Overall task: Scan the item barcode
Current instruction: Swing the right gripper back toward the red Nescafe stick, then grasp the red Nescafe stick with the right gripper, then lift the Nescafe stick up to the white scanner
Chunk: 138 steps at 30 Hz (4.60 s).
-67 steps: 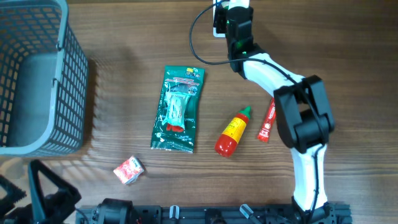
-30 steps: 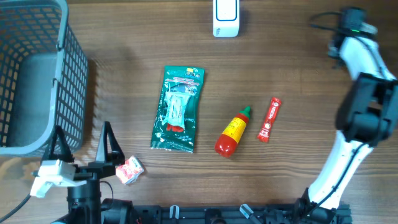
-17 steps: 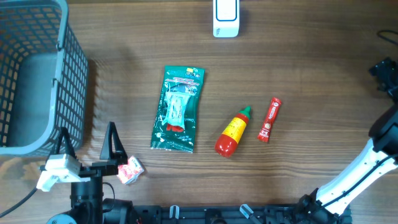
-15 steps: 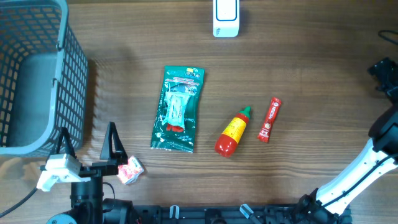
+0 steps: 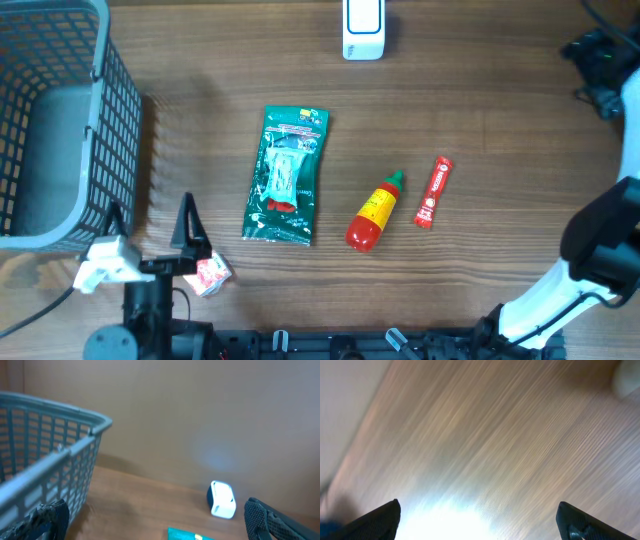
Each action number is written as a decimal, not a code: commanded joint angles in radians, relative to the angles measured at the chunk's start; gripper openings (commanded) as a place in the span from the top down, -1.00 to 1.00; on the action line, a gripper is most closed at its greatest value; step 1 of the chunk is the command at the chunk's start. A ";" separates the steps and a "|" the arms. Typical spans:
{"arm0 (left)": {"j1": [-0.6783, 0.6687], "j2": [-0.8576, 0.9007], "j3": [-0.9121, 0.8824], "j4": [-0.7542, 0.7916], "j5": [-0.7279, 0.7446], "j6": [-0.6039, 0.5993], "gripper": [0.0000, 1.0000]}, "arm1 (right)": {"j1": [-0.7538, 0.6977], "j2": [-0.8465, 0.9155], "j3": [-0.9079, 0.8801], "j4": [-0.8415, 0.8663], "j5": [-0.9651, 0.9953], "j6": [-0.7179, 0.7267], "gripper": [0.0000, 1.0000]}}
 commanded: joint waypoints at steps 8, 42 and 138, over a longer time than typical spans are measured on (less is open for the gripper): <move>0.007 -0.002 -0.173 0.013 0.009 -0.006 -1.00 | 0.394 0.045 -0.015 -0.183 -0.119 -0.238 -1.00; 0.007 -0.002 -0.173 -0.560 0.009 -0.005 -1.00 | 0.580 0.052 -0.799 0.271 -0.072 0.193 0.91; 0.007 -0.002 -0.173 -0.560 0.009 -0.005 -1.00 | 0.743 -0.105 -0.544 0.460 -0.759 0.225 0.91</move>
